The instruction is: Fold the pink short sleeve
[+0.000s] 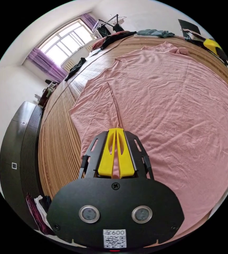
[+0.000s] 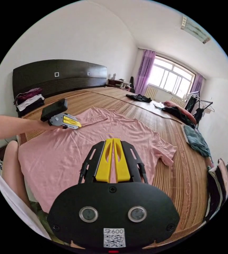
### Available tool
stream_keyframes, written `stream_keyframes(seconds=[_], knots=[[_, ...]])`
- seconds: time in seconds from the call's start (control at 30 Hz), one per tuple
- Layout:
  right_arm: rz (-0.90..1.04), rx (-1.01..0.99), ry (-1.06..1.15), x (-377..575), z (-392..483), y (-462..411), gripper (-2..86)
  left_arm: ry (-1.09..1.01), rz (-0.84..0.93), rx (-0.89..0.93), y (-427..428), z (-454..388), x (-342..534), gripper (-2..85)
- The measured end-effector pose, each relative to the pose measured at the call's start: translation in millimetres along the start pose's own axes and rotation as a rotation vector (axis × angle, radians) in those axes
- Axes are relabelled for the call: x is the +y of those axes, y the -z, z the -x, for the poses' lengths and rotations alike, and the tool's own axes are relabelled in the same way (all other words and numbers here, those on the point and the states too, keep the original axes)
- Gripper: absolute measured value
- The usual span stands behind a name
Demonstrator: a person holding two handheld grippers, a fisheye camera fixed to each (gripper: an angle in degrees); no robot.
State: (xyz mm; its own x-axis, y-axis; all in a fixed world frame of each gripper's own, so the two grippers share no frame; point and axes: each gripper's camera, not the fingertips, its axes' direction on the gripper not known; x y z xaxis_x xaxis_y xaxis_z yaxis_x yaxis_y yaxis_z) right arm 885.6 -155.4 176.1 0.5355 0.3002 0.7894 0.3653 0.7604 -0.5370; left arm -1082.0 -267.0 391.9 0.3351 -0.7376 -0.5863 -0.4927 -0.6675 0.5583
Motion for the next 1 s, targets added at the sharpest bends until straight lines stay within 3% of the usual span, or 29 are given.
stream_keyframes(seconds=[0.1, 0.13, 0.27, 0.33, 0.47, 0.7, 0.87, 1.0], knots=[[-0.021, -0.027, -0.088, 76.0, -2.8, 48.4, -0.8, 0.051, -0.009, -0.026, 15.6, 21.1, 47.8, 0.5], [-0.013, -0.053, -0.122, 100.3, -6.0, 66.7, -0.7, 0.15, -0.047, -0.111, 40.4, 32.5, 74.8, 0.6], [-0.162, -0.135, -0.22, 156.5, -28.0, 142.9, 0.3, 0.443, -0.412, -0.218, 158.9, 33.2, 220.8, 0.8], [-0.197, -0.18, -0.26, 163.8, -44.6, 166.3, 2.1, 0.514, -0.473, -0.26, 188.6, 12.4, 286.9, 0.9], [-0.222, -0.276, -0.267, 161.4, -82.8, 203.2, 6.2, 0.446, -0.453, -0.417, 203.6, -58.0, 392.1, 1.0], [-0.18, -0.26, -0.422, 152.9, -134.1, 223.0, 9.6, 0.402, -0.392, -0.348, 170.7, -96.2, 448.8, 1.7], [-0.223, -0.252, -0.324, 119.5, -180.7, 257.5, 8.1, 0.13, -0.211, -0.269, 88.9, -134.0, 404.0, 1.9], [-0.22, -0.269, -0.412, 109.4, -248.6, 266.9, 8.0, 0.056, -0.217, -0.159, 12.3, -168.3, 360.5, 3.1]])
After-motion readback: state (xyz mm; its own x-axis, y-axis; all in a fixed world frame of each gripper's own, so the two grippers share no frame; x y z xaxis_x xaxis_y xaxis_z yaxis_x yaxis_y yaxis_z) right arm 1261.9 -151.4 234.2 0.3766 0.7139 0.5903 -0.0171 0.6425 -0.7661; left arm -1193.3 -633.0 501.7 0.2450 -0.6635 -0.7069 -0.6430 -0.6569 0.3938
